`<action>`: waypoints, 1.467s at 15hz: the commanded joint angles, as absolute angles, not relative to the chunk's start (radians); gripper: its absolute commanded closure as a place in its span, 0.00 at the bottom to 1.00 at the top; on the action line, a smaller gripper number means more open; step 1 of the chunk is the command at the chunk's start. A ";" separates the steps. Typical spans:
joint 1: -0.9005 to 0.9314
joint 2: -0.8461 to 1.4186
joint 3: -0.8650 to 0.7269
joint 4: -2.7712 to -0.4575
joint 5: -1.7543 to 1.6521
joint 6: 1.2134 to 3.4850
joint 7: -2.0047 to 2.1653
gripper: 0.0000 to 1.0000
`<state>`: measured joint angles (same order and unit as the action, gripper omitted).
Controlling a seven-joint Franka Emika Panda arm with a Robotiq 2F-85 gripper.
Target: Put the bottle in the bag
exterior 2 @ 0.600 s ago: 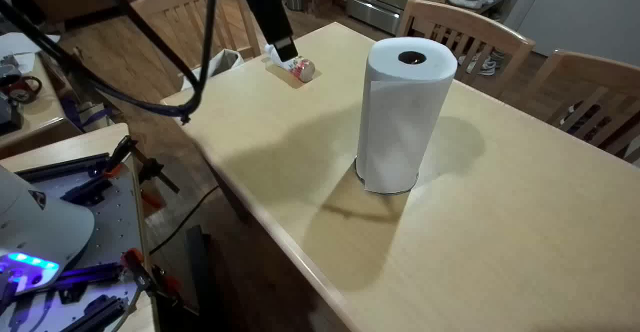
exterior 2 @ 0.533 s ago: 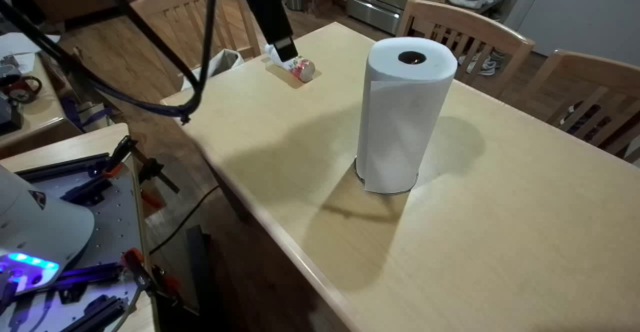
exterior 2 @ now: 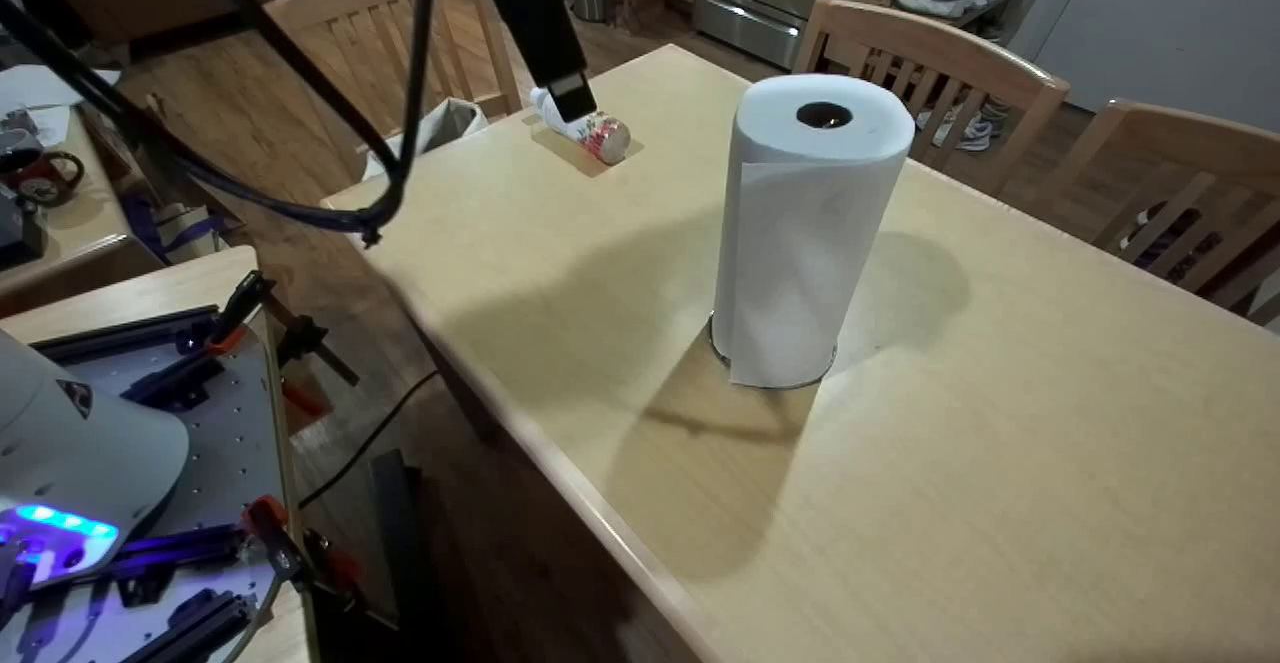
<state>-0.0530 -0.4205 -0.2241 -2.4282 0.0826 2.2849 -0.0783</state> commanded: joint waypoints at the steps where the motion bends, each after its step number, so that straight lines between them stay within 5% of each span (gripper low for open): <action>1: -0.060 -0.307 -0.153 -2.339 0.030 2.269 -0.073 0.00; 12: 0.070 0.130 0.064 -2.049 -0.236 2.149 -0.084 0.00; 22: 0.128 0.175 0.094 -2.062 -0.261 2.152 -0.087 0.00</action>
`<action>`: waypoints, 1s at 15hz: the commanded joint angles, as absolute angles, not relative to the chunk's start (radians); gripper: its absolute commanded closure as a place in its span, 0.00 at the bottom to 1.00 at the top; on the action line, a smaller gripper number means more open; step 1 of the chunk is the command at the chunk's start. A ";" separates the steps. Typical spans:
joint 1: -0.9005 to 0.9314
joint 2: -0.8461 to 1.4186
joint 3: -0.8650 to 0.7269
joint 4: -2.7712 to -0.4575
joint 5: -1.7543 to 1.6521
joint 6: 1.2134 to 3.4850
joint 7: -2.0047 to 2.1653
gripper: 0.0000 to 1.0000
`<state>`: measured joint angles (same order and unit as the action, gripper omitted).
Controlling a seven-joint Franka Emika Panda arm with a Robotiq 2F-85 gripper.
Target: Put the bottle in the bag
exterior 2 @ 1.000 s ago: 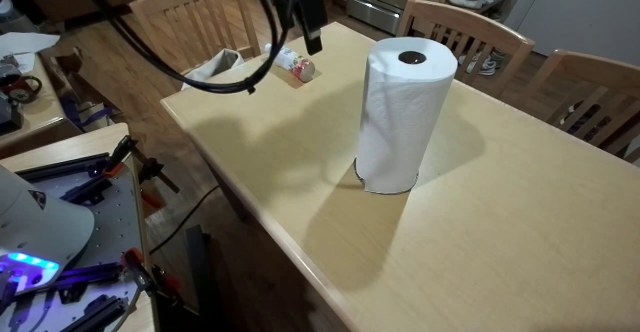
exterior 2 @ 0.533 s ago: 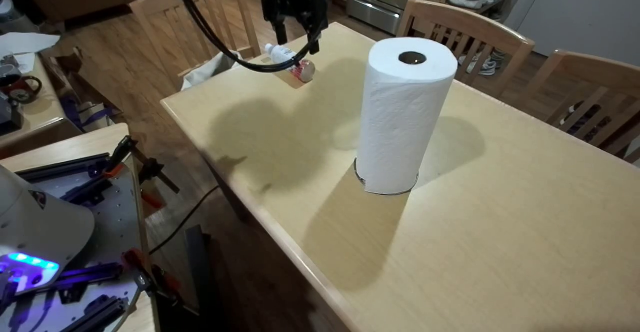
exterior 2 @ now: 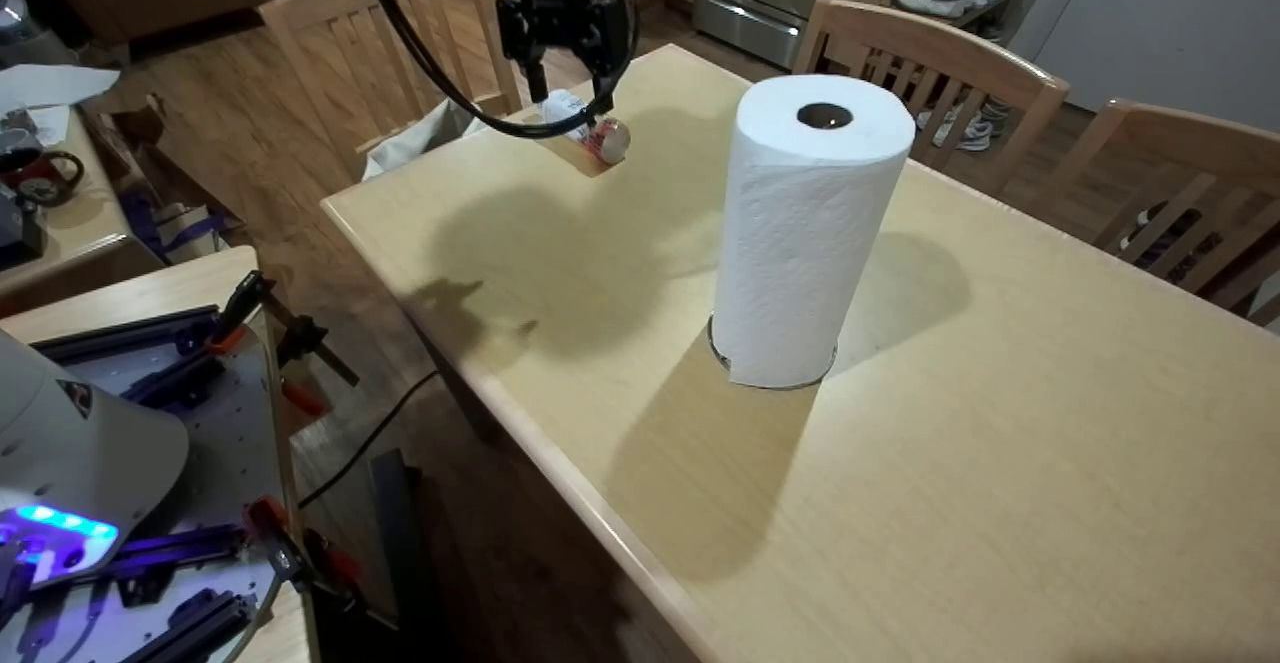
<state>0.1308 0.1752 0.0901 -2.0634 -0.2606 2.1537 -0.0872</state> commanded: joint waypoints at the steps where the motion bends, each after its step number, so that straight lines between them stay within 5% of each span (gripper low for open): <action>1: 0.127 0.175 0.093 -2.062 -0.261 2.152 -0.087 0.00; 12: 0.213 0.524 0.177 -1.600 -0.302 1.896 -0.395 0.00; 15: 0.220 0.503 0.181 -1.636 -0.295 1.959 -0.390 0.00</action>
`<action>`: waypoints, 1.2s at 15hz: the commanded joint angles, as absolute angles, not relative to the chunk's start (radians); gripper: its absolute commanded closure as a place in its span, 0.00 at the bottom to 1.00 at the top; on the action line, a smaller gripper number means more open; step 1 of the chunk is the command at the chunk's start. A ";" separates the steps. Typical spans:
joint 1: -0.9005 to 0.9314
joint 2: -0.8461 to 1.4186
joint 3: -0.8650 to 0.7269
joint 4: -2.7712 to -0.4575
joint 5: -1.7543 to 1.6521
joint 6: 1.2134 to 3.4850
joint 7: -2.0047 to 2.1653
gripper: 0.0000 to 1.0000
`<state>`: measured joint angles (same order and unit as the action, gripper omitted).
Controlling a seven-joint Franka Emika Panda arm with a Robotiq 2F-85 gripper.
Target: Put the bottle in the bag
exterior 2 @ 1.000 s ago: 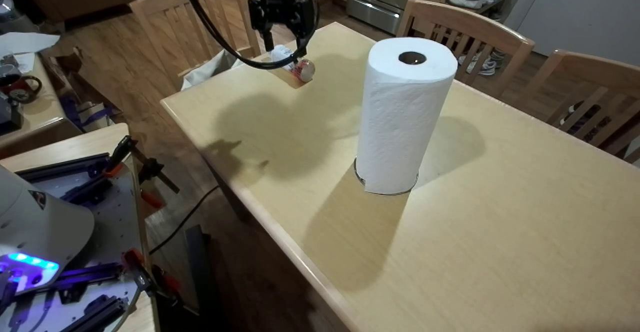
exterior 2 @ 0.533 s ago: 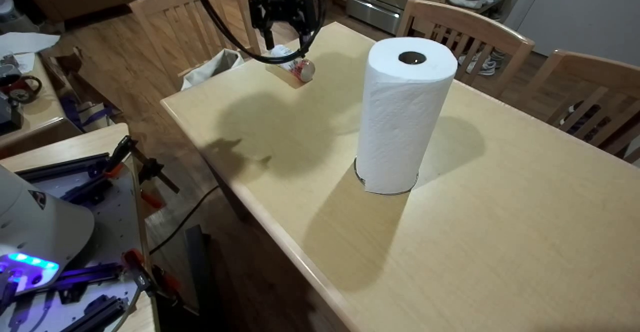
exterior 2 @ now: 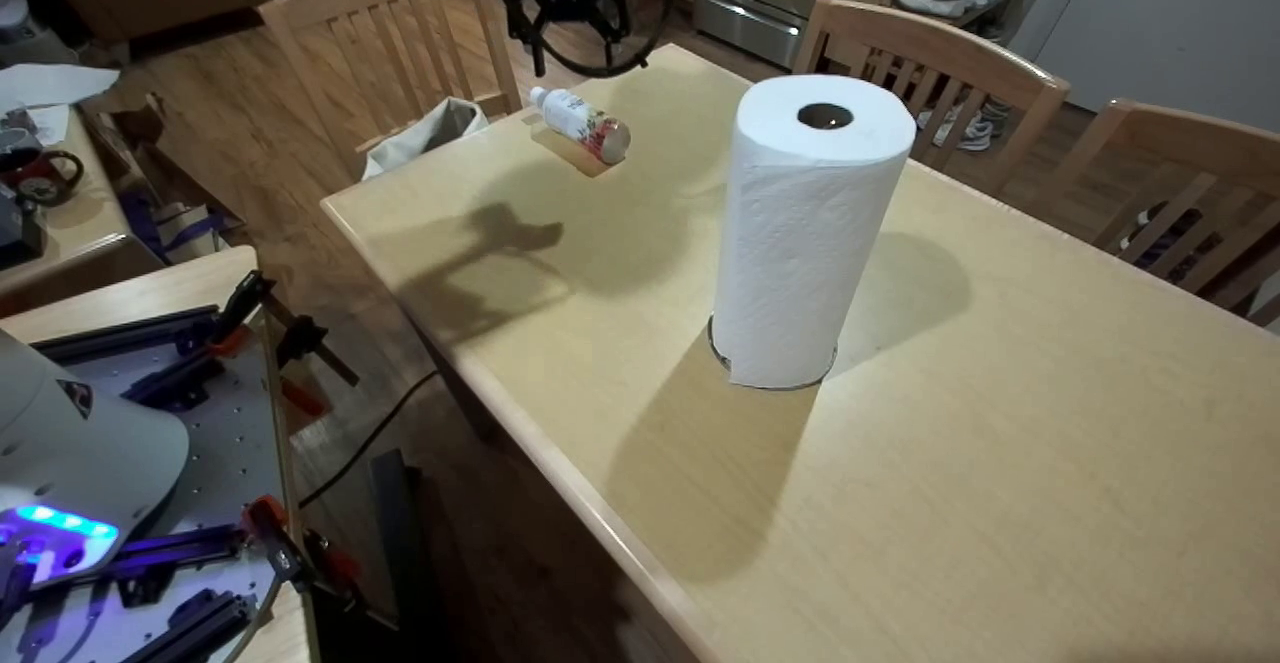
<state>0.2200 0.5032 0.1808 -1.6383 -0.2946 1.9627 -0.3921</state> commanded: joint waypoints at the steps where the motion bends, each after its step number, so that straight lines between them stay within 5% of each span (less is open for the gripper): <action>1: 0.222 0.520 0.187 -1.614 -0.293 1.972 -0.414 0.00; 18: 0.217 0.734 0.236 -1.461 -0.335 2.079 -1.082 0.00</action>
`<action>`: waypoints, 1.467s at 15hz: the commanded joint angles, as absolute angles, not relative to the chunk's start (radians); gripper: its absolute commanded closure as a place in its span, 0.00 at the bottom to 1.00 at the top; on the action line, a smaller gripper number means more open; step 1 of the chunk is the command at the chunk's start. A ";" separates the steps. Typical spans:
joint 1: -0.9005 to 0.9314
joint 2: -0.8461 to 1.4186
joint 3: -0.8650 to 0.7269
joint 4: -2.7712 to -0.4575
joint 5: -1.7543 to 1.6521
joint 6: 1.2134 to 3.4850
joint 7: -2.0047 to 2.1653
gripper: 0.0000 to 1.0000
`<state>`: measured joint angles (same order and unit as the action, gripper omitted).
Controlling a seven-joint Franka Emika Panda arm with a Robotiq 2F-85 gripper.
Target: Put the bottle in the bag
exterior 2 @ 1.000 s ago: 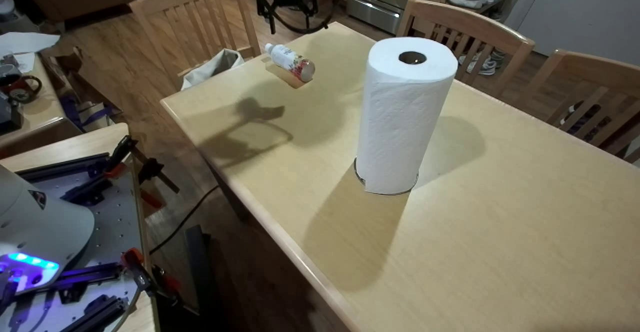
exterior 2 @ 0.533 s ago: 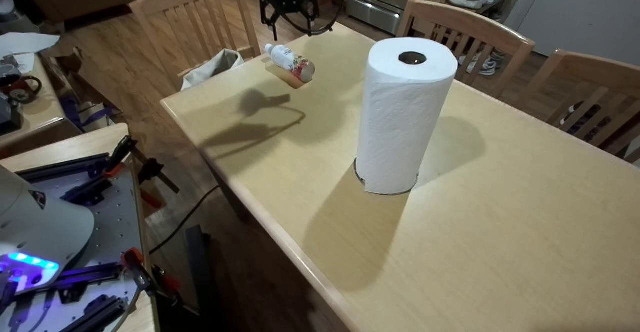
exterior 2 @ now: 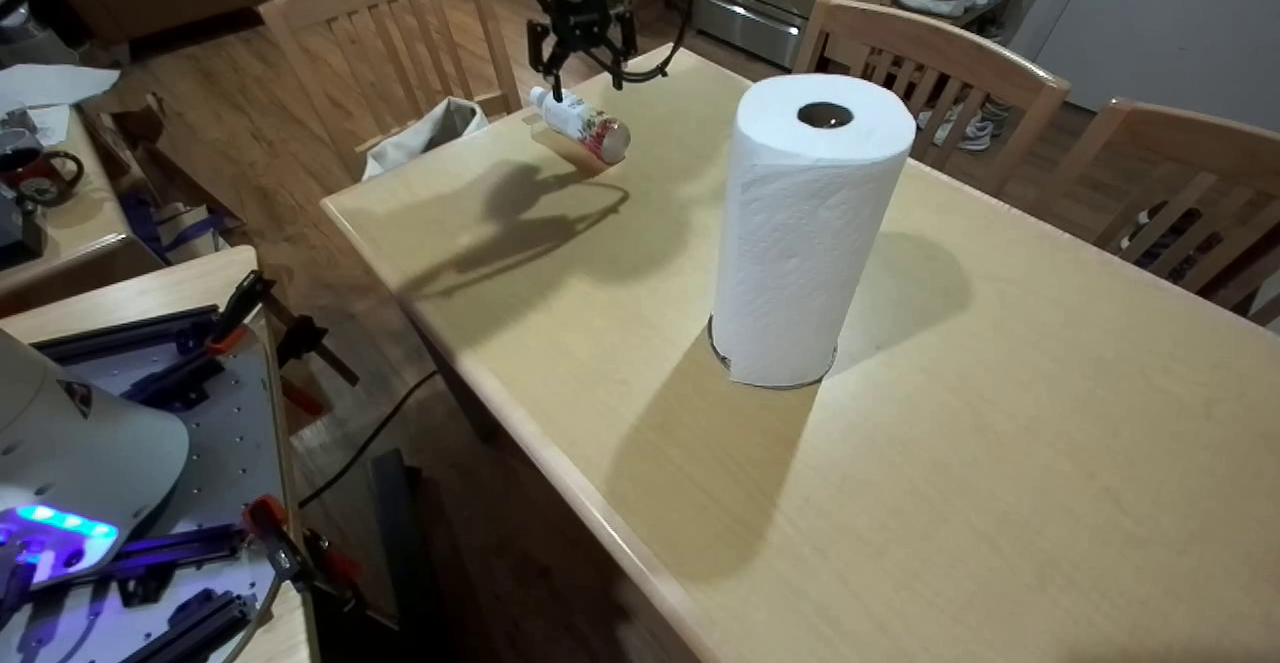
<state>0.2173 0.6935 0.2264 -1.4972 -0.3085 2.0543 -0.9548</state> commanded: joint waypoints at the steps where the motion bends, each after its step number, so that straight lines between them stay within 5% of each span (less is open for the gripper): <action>1: 0.216 0.751 0.240 -1.448 -0.332 2.089 -1.133 0.00; 10: 0.189 0.902 0.307 -1.337 -0.222 2.139 -1.547 0.00; 11: 0.191 0.911 0.304 -1.326 -0.207 2.130 -1.561 0.25; 16: 0.197 0.942 0.294 -1.283 -0.153 2.089 -1.603 0.53; 22: 0.190 0.985 0.354 -1.201 -0.082 2.101 -1.780 0.67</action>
